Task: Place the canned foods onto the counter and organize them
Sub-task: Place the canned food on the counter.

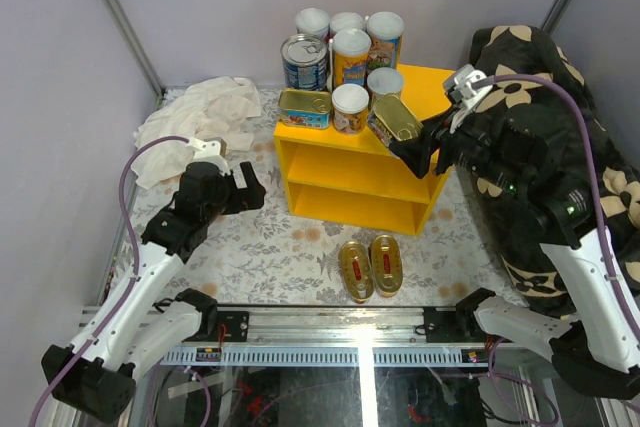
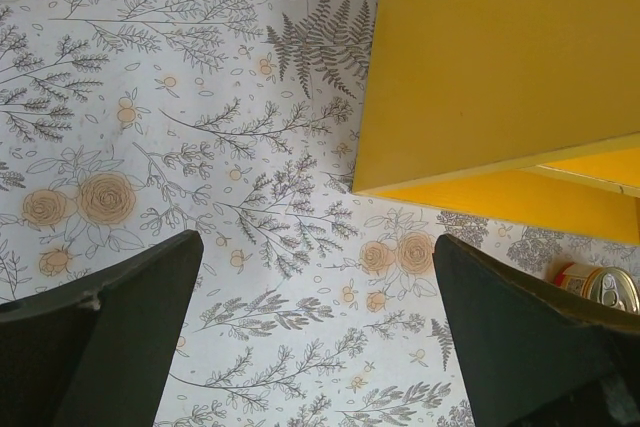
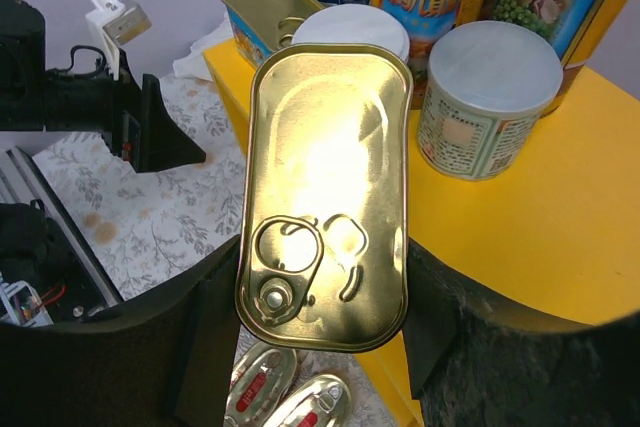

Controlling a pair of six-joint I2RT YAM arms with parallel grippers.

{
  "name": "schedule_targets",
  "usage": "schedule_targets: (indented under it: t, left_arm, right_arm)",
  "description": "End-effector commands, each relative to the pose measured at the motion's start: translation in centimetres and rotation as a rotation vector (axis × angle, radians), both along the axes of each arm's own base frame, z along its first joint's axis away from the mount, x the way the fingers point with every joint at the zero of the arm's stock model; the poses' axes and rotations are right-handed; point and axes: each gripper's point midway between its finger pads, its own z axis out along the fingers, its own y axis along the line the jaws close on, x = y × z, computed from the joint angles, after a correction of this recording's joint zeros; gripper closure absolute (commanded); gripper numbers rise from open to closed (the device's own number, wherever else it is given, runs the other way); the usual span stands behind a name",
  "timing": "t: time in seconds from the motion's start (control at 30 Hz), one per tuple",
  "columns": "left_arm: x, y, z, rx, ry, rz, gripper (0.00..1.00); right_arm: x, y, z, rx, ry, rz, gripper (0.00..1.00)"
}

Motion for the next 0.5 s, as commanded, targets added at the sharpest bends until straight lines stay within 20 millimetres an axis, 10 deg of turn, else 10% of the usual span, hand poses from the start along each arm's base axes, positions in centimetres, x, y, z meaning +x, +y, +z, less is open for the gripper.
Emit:
schedule_targets:
  t: [0.0,0.47]
  left_arm:
    - [0.8,-0.6,2.3,-0.03,-0.083,-0.028,0.0]
    - [0.2,-0.8,2.7,-0.038,-0.101,-0.057,0.0]
  right_arm:
    - [0.9,0.2,4.3,0.153,-0.068,0.054,1.0]
    - [5.2,-5.9,9.8,0.342,-0.126,-0.317,1.0]
